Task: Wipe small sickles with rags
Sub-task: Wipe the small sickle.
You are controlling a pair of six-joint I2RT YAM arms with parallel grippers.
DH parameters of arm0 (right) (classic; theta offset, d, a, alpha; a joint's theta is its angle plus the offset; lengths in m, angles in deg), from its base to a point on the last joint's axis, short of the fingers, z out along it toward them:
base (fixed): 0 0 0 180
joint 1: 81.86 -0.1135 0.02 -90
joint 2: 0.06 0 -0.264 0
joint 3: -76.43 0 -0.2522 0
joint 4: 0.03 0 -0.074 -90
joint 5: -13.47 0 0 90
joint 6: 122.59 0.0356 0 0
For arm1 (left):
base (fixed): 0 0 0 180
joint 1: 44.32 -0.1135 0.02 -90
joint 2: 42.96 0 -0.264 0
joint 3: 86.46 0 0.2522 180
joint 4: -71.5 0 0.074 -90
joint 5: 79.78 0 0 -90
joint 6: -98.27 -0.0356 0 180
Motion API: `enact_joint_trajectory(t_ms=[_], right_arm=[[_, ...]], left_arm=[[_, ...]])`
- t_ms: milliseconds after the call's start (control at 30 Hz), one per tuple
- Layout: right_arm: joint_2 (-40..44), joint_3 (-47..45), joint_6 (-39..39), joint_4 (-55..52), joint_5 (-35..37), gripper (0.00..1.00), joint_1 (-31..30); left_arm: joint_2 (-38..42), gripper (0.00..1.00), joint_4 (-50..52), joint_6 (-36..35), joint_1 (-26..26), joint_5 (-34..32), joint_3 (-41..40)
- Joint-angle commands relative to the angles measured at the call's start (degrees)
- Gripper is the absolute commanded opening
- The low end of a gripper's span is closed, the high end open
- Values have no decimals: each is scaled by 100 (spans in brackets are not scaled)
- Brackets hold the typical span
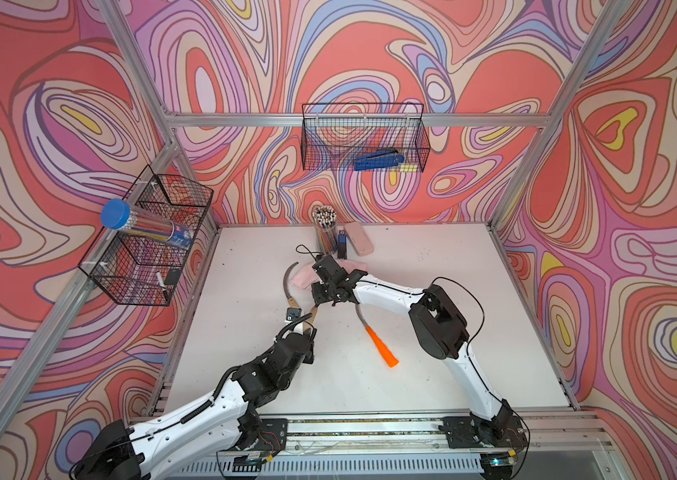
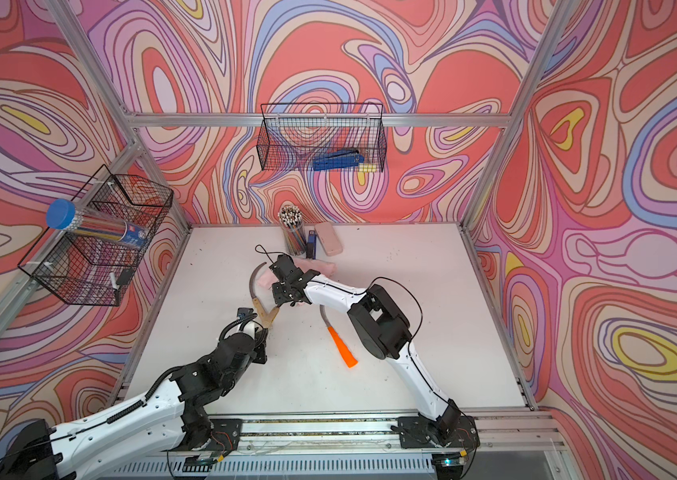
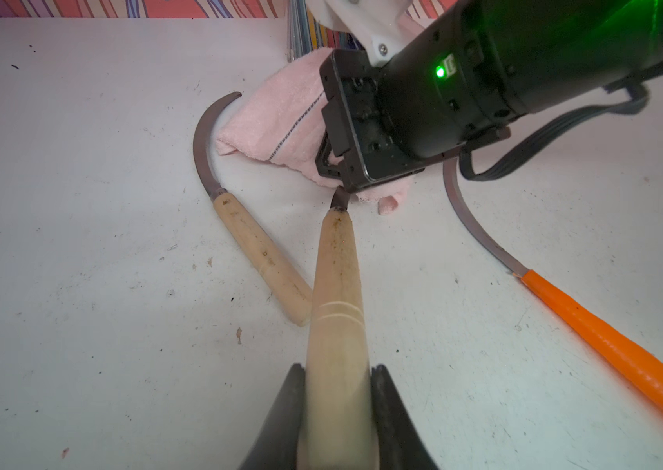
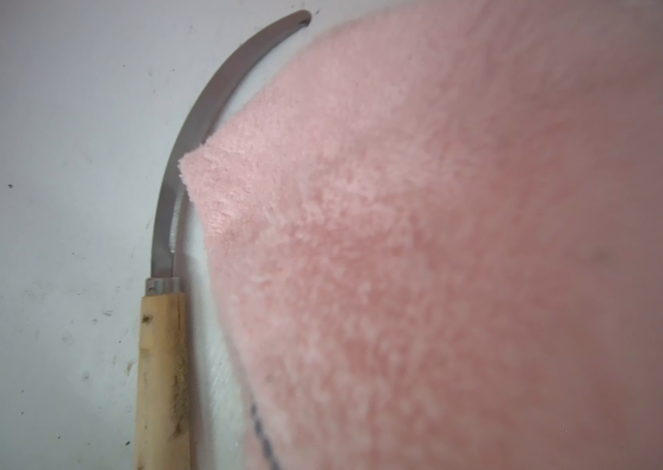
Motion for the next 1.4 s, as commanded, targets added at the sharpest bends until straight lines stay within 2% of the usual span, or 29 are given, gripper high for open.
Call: enact_joint_trajectory(t_ms=[0, 133, 300, 467, 600, 733, 1133, 1367], right_arm=[[117, 24, 71, 4, -335, 0, 0], [86, 9, 97, -77, -200, 0, 38], [-74, -129, 510, -225, -213, 0, 616], [-59, -419, 452, -321, 469, 0, 1085], [23, -535, 421, -265, 596, 0, 1189], [125, -516, 520, -172, 182, 0, 1021], [265, -107, 577, -127, -249, 0, -128], [450, -377, 726, 97, -399, 0, -229]], left_arm=[[21, 0, -2, -11, -10, -120, 66], [47, 0, 3, -11, -9, -115, 64], [84, 0, 40, 5, -13, -108, 59], [127, 0, 65, 7, -15, -106, 55], [137, 0, 69, 2, -13, -114, 55], [109, 0, 54, 1, -10, -117, 59], [58, 0, 21, -2, -9, -139, 66], [55, 0, 25, 11, -13, -133, 70]])
